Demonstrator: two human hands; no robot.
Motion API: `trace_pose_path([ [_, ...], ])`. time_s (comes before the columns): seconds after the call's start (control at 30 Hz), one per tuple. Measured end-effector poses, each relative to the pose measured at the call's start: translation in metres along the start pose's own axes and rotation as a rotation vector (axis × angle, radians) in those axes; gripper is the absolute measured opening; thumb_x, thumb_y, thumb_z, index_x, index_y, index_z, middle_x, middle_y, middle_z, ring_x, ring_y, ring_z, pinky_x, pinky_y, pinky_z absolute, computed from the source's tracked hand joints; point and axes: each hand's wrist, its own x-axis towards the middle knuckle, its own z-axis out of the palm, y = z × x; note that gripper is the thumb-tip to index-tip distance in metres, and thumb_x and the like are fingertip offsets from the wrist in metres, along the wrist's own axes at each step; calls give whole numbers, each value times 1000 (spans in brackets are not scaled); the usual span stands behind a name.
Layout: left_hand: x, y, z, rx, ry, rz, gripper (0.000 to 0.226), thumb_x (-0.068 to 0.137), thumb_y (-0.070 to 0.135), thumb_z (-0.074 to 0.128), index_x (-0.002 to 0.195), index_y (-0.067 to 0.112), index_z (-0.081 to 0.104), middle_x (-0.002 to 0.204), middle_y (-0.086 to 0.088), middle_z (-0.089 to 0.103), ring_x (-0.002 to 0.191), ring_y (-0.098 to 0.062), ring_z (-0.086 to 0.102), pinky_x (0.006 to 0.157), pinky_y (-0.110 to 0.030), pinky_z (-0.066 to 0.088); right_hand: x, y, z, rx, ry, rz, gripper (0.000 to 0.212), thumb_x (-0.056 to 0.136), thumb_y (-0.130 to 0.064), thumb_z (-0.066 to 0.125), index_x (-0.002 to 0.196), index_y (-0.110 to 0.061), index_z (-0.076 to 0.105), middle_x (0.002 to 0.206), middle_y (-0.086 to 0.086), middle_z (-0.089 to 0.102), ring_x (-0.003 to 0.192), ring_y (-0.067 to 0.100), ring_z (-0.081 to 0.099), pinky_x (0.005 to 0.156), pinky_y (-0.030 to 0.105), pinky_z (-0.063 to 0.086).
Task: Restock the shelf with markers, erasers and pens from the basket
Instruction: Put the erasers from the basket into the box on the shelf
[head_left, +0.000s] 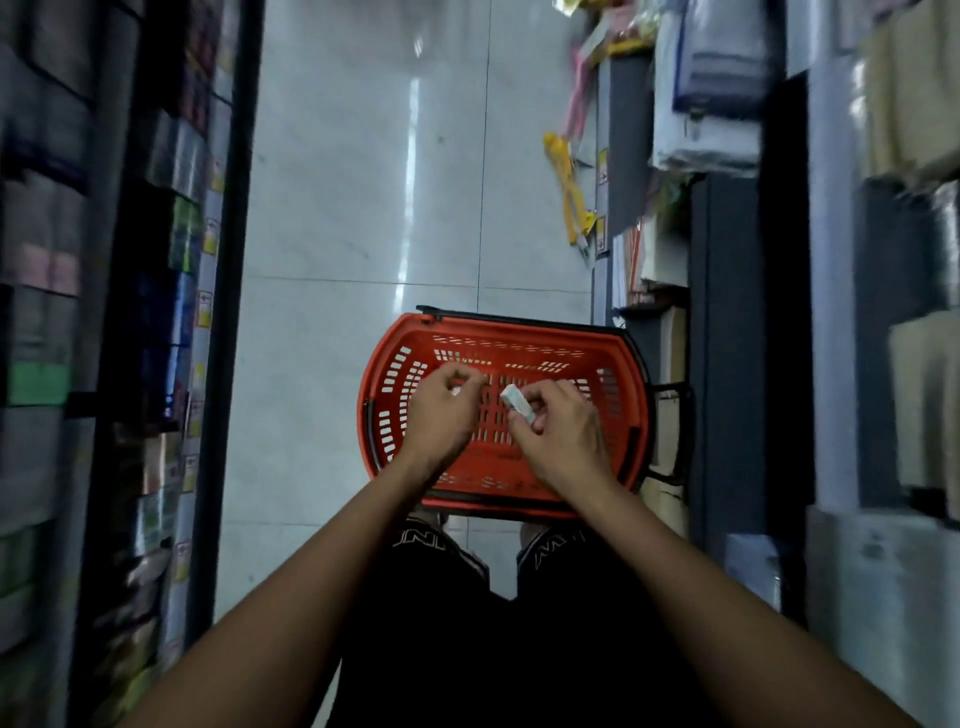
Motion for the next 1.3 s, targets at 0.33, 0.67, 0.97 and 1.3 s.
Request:
trace_pose_path([
  [0.33,-53,64,-63,241,-68,375,26,85,26,45,80,34,69,66,6,67,53,-17,57,55,-33,45,-53,-71,-56,-115,114,-117,17,90,-28,70,106,-25,68,97,-10,53,85,10,55,71,27,41],
  [0.67,-81,82,-104,628,-308,628,25,85,31,41,81,34,65,65,16,65,58,-1,61,52,-24,39,-147,-99,-24,-23,458,118,21,89,-25,73,110,-24,68,101,-8,55,83,11,58,67,21,42],
  [0.97,-168,68,-50,828,-631,960,28,89,29,41,91,25,69,87,10,72,74,-7,67,67,-35,58,-283,-71,5,116,771,392,20,87,-32,72,106,-34,65,98,-21,51,83,-5,51,70,13,38],
  [1.3,-344,-11,50,872,-974,1280,23,91,45,44,74,38,57,68,12,62,63,-6,61,57,-27,42,-511,-26,49,238,1121,676,23,89,-24,74,110,-28,70,96,-16,52,84,1,53,75,18,42],
])
